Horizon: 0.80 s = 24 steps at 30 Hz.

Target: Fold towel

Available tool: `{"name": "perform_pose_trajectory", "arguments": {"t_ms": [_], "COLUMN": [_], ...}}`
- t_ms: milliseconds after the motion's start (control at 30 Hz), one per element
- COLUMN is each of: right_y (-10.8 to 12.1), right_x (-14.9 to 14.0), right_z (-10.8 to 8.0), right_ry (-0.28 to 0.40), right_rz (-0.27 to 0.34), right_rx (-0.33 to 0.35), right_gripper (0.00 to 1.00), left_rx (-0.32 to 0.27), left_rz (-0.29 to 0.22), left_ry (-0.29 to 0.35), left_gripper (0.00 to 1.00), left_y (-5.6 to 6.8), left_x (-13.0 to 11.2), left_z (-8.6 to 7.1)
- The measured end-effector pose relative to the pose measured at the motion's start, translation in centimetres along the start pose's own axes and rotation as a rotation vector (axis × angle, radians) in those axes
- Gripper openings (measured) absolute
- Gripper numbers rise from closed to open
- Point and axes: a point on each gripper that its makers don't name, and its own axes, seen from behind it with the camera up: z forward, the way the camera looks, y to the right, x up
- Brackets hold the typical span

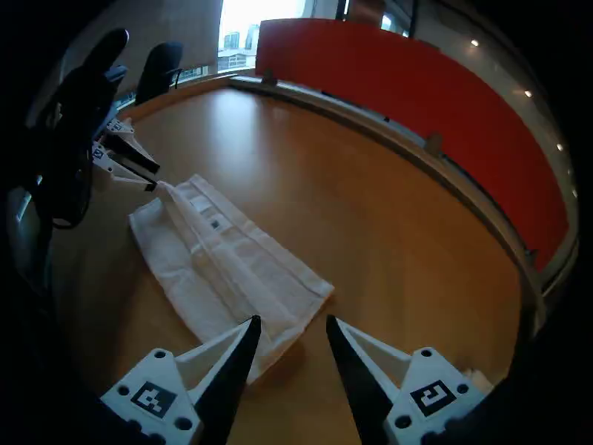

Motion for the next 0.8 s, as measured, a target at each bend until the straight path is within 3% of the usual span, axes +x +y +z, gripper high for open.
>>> {"name": "perform_pose_trajectory", "arguments": {"t_ms": [67,167,233,800], "right_y": [0.1,0.0,0.0,-1.3], "right_x": [0.0,0.0,0.0,0.9], "right_z": [-0.1,-0.2,-0.2,0.3], "right_ry": [0.001,0.002,0.003,0.016], "right_rz": [0.002,0.001,0.003,-0.012], "right_rx": [-0.004,0.001,0.002,0.021], "right_gripper": [0.75,0.94,1.00,1.00], "left_rx": [0.007,0.011,0.007,0.026], "left_rz": [-0.001,-0.007,-0.018,-0.080], "left_ry": [0.000,0.000,-0.005,0.007], "left_gripper": [0.61,0.77,0.97,1.00], "left_y": [-0.2,-0.4,-0.4,-0.8], "left_x": [0.0,-0.1,-0.4,-1.9], "left_z": [0.0,-0.3,-0.4,-2.9]}}
